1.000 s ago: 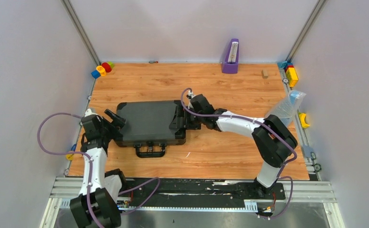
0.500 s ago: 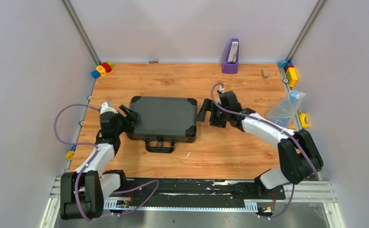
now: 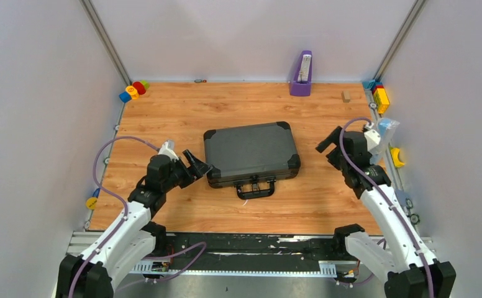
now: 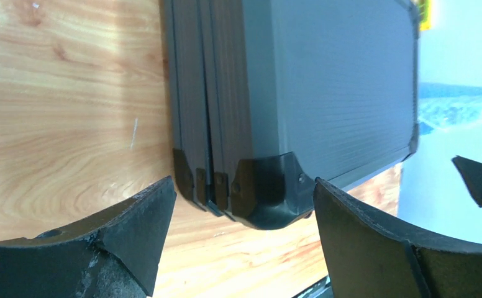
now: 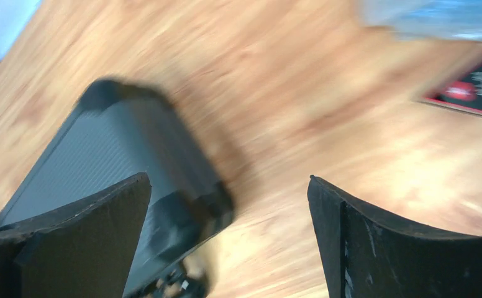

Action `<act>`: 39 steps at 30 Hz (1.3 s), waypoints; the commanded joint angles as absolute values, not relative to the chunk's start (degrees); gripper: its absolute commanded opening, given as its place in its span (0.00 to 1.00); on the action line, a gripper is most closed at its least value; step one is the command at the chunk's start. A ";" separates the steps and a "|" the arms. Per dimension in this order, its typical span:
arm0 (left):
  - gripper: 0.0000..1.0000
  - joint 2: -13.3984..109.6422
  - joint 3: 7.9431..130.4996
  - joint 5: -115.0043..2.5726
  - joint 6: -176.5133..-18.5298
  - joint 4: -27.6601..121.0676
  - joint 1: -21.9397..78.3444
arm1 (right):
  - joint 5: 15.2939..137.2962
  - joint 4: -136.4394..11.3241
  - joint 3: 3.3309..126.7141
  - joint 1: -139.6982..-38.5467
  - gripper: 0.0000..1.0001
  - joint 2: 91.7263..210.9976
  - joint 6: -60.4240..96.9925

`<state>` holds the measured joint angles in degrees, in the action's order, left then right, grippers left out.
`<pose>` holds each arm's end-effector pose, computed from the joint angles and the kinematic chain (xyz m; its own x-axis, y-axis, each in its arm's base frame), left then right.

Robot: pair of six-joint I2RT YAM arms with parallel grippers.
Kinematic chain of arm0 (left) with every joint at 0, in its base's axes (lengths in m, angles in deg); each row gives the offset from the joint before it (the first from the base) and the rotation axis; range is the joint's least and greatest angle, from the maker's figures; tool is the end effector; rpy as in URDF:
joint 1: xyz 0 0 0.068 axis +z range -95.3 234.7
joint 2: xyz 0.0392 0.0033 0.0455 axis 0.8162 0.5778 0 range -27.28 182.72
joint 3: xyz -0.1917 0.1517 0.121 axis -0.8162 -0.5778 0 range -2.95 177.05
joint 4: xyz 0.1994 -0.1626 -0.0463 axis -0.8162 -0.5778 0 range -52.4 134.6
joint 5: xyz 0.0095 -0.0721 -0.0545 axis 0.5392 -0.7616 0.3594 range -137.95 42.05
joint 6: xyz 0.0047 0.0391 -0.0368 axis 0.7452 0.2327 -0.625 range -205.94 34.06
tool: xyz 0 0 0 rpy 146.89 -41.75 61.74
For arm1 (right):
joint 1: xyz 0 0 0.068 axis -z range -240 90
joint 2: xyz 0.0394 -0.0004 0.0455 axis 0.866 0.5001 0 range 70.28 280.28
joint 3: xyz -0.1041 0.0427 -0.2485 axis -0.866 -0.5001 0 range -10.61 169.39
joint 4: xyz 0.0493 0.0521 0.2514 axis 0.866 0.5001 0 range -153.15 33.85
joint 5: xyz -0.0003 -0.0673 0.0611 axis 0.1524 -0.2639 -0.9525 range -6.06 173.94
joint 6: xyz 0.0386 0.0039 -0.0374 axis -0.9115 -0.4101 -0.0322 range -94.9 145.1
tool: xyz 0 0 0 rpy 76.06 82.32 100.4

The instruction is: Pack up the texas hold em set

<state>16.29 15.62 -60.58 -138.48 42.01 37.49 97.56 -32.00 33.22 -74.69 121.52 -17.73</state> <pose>0.1624 -0.0585 0.1959 -0.6453 -0.6109 -0.4587 -0.0631 0.6410 -0.7650 0.1863 0.0401 0.2796 -0.4886 0.5550 -0.6733 0.3599 0.8311 0.4239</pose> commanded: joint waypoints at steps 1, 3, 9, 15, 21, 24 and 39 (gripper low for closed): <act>0.92 17.01 20.80 -60.33 -130.82 33.31 37.39 | 114.96 -19.50 34.18 -68.53 1.00 125.55 -25.65; 0.95 16.47 21.73 -61.24 -128.27 33.85 37.39 | 112.96 -18.68 35.02 -64.25 1.00 129.76 -23.04; 0.97 16.62 19.79 -65.82 -121.58 43.11 37.39 | 102.37 -22.66 34.85 -49.86 1.00 138.00 -17.64; 1.00 12.92 13.99 -67.79 -115.45 52.73 37.39 | 100.45 -27.70 37.08 -48.15 1.00 143.84 -12.58; 1.00 7.49 12.09 -67.43 -111.29 51.55 37.02 | 103.32 -32.79 37.31 -46.60 1.00 151.39 -9.73; 1.00 8.01 12.87 -63.70 -109.29 50.50 32.30 | 103.46 -33.13 38.14 -45.42 1.00 156.35 -9.84; 1.00 7.55 14.67 -54.73 -107.56 46.63 26.67 | 92.68 -27.83 41.19 -54.28 0.10 160.89 -13.73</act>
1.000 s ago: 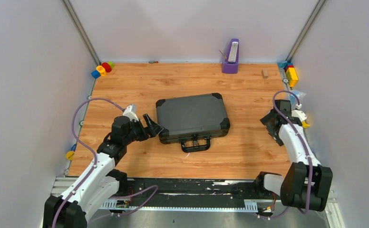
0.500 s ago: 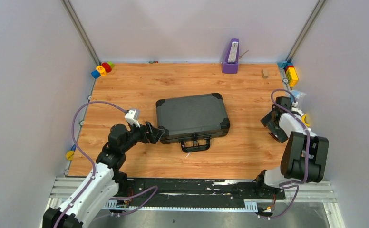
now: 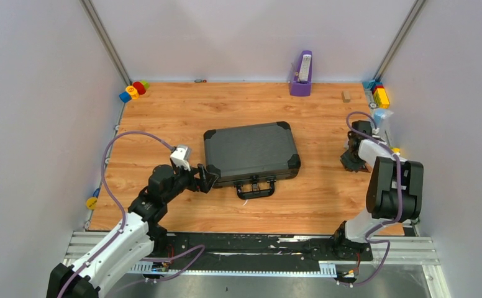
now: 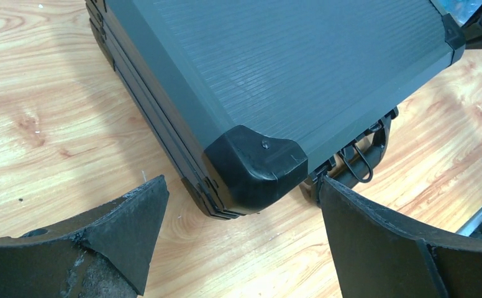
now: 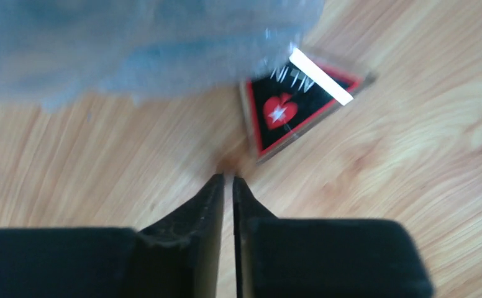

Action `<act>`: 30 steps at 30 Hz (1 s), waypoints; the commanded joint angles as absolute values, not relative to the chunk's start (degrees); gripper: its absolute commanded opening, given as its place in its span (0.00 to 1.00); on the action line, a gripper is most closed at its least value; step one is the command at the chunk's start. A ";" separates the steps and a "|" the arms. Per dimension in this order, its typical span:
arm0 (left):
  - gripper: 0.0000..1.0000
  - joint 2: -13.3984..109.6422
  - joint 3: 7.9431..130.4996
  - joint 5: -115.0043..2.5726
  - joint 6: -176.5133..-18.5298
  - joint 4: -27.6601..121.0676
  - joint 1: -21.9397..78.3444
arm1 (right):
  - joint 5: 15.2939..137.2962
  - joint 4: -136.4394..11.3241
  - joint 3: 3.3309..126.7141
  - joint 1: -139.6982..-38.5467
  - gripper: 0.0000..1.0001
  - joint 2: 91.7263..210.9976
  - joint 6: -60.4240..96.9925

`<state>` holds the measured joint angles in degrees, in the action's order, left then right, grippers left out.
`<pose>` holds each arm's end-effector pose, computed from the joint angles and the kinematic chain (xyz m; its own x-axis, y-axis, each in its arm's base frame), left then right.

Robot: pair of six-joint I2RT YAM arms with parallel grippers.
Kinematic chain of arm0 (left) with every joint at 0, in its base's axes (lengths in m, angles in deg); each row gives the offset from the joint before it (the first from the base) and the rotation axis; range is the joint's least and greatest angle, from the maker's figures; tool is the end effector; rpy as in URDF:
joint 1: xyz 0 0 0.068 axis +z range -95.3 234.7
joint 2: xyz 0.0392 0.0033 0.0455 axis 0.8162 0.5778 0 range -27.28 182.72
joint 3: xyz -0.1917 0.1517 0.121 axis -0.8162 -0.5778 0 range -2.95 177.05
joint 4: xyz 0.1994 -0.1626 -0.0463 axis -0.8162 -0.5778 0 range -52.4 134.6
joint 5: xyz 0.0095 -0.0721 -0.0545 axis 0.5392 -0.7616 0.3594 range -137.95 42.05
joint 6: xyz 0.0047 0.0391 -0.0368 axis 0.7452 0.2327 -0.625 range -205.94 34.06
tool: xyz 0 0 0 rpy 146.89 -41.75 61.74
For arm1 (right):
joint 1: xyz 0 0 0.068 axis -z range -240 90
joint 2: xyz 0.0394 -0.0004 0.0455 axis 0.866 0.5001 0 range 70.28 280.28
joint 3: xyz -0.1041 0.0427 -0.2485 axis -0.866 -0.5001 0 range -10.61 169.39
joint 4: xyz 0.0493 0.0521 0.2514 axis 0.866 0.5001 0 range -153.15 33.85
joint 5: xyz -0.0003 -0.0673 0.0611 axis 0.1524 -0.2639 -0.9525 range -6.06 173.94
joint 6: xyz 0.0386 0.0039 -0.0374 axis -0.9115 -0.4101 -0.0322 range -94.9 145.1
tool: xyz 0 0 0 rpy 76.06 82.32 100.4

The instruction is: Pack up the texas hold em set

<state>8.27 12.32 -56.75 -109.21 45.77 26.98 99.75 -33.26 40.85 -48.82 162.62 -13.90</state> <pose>0.1381 -0.0788 0.2025 -0.4985 -0.1790 -0.8482 0.4253 0.8022 -0.4192 0.2835 -0.0660 0.1601 -0.5470 0.7253 -0.4179 0.7964 0.6048 0.0072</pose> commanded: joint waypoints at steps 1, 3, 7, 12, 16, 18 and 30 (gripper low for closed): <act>1.00 7.45 14.53 -54.68 -107.56 46.58 26.66 | 91.92 -26.70 41.69 -55.29 0.07 159.90 -13.64; 1.00 6.93 14.39 -54.49 -107.58 46.54 26.69 | 90.94 -24.68 42.70 -56.90 0.02 156.80 -13.28; 1.00 5.75 14.03 -54.30 -107.78 46.22 26.67 | 96.07 -21.28 45.12 -56.80 0.04 150.00 -12.13; 1.00 5.45 14.01 -54.28 -107.83 46.18 26.62 | 108.12 -21.02 45.61 -55.92 1.00 146.94 -8.22; 1.00 5.51 14.01 -54.46 -107.83 46.18 26.66 | 105.60 -24.82 45.37 -51.98 1.00 151.53 -6.08; 1.00 5.50 14.01 -54.41 -107.83 46.18 26.66 | 105.83 -27.91 44.16 -50.84 1.00 153.57 -5.82; 1.00 4.43 13.88 -54.13 -107.91 45.49 26.62 | 98.07 -38.47 46.70 -45.04 0.80 174.18 0.66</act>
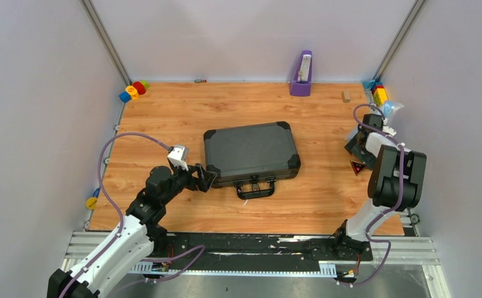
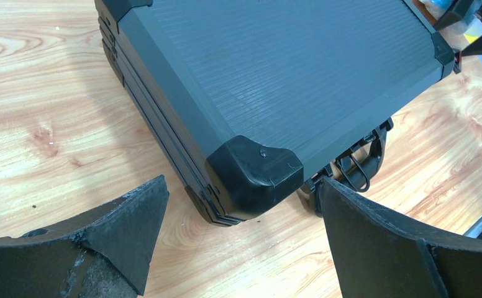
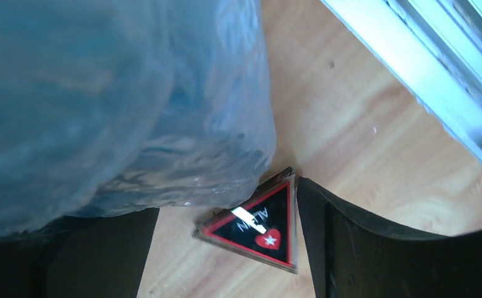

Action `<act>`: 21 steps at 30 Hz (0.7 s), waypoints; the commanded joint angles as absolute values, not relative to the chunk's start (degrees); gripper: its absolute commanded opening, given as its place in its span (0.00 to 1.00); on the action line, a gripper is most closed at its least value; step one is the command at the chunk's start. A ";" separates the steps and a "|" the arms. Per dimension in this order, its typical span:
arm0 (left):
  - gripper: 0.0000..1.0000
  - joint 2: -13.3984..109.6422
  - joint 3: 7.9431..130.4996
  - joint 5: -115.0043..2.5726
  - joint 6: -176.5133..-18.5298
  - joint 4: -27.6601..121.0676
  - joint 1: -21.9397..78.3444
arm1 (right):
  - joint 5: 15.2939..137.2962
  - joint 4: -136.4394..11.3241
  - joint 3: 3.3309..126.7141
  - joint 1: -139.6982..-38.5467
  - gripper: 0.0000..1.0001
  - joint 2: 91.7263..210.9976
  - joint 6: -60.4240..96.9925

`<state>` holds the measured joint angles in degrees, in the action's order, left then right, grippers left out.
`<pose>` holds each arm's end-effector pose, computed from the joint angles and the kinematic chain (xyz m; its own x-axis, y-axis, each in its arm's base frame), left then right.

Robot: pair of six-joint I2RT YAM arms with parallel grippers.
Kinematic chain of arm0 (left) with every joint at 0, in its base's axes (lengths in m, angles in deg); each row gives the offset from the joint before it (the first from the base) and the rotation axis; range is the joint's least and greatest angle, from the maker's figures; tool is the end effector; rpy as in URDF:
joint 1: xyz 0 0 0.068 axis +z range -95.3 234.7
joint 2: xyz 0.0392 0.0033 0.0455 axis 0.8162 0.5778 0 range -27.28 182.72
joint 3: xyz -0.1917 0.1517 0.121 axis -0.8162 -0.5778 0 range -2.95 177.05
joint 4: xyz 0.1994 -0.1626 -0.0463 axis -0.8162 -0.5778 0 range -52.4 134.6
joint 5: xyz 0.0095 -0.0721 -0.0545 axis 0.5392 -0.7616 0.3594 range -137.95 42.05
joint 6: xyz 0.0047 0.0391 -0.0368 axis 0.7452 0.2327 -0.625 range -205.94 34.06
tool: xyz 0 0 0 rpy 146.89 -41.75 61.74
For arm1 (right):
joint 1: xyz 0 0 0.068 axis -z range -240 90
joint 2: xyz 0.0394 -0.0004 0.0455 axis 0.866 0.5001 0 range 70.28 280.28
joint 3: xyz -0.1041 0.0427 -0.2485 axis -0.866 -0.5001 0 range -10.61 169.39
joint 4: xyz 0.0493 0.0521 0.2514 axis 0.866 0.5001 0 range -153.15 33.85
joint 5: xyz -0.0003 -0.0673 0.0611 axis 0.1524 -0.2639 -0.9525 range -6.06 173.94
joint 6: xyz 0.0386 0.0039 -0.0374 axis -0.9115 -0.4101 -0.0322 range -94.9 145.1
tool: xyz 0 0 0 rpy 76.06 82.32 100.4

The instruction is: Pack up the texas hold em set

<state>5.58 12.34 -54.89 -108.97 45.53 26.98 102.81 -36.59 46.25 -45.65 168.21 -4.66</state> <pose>0.1349 -0.0758 0.2086 -0.4541 -0.2000 -0.8682 0.4200 0.8114 -0.4066 0.3086 -0.0909 0.1597 -0.6021 0.6388 -0.4789 0.7518 0.6555 -0.0708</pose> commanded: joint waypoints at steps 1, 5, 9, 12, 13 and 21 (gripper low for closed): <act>1.00 4.13 13.82 -53.99 -107.91 45.44 26.63 | 98.49 -38.55 46.50 -45.47 0.80 173.84 0.85; 1.00 3.84 13.84 -53.69 -107.95 45.30 26.63 | 100.18 -37.06 45.32 -46.15 0.72 171.37 -1.06; 1.00 3.93 13.75 -53.82 -108.00 45.30 26.66 | 96.43 -36.14 44.08 -47.74 0.88 169.56 -1.01; 1.00 3.93 13.87 -53.82 -107.95 45.19 26.66 | 99.11 -32.40 45.82 -50.21 0.95 170.67 -1.34; 1.00 3.88 13.85 -53.83 -107.99 45.10 26.66 | 100.28 -31.40 46.21 -50.96 0.96 170.73 -1.66; 1.00 3.64 13.71 -53.56 -108.18 45.01 26.66 | 100.58 -28.29 45.44 -52.61 0.85 169.16 -2.61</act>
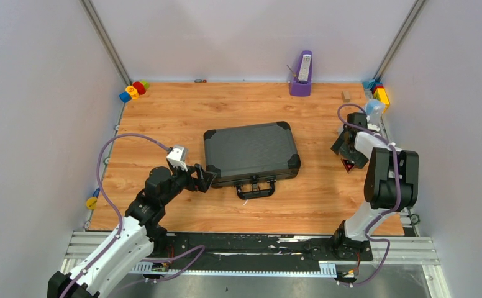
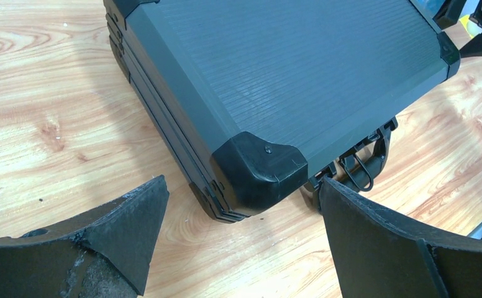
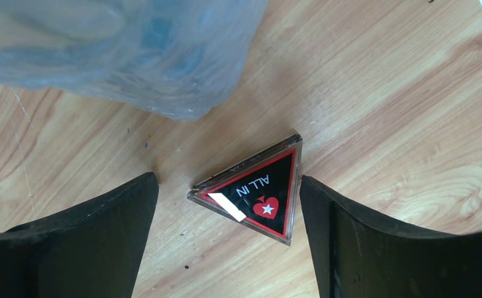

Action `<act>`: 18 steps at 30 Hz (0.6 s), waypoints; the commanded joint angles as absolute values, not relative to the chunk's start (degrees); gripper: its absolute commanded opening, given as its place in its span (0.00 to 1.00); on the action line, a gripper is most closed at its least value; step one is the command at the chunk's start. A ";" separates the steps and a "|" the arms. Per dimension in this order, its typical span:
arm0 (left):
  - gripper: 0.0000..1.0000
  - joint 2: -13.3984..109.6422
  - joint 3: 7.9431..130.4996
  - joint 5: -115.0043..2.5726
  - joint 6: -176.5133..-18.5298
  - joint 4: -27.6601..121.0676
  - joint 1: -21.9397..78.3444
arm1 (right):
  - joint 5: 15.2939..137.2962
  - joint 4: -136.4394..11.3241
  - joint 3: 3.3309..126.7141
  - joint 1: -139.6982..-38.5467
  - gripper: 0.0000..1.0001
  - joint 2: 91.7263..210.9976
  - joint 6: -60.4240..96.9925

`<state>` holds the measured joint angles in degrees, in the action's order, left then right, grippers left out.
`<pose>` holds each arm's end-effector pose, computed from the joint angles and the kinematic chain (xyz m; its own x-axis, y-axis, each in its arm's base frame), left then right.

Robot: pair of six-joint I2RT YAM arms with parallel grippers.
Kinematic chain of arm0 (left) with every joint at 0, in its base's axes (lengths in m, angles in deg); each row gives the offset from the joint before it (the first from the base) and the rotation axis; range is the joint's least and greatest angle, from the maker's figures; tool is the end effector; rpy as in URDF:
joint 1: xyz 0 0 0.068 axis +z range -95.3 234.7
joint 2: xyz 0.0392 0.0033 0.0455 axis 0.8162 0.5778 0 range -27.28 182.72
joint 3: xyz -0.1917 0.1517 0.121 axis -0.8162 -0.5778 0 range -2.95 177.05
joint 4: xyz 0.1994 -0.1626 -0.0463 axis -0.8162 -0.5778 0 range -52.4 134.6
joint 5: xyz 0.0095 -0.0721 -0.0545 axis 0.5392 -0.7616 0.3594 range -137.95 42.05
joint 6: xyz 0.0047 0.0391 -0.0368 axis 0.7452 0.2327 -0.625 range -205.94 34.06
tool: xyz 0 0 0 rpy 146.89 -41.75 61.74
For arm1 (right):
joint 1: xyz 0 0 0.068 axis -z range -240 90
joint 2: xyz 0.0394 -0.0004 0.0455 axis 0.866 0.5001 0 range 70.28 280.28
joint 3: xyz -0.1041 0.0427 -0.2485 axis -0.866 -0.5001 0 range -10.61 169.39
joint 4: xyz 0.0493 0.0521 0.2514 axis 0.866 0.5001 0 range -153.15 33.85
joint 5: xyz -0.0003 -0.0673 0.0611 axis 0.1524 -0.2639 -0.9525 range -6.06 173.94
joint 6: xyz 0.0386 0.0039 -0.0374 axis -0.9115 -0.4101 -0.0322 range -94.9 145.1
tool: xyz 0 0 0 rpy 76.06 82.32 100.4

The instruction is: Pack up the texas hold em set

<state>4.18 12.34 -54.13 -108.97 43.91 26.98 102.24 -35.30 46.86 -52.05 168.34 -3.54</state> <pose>0.1323 -0.0739 0.2089 -0.4530 -0.2013 -0.8685 0.4090 0.8187 -0.4030 0.3171 -0.0556 0.1608 -0.6907 0.5559 -0.4626 0.6571 0.7495 -0.0803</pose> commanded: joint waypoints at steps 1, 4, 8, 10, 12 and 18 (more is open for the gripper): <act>1.00 3.69 13.73 -53.61 -108.18 45.03 26.66 | 99.76 -28.22 45.46 -52.61 0.84 169.49 -2.46; 1.00 3.62 13.76 -53.67 -108.19 44.89 26.62 | 97.32 -28.34 44.71 -52.70 0.80 169.55 -2.26; 1.00 3.32 13.77 -53.56 -108.26 44.86 26.66 | 97.03 -28.28 44.18 -52.70 0.75 169.00 -2.45; 1.00 3.37 13.75 -53.58 -108.27 44.86 26.66 | 96.96 -28.13 44.32 -52.70 0.70 169.07 -2.73; 1.00 3.39 13.84 -53.65 -108.27 44.86 26.66 | 96.86 -28.09 44.42 -52.70 0.62 169.29 -2.80; 1.00 3.43 13.88 -53.64 -108.24 44.86 26.67 | 94.06 -27.94 43.04 -53.59 0.43 166.43 -3.12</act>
<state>3.83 12.34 -54.00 -108.97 43.54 26.98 98.13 -33.74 46.23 -52.40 167.51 -3.72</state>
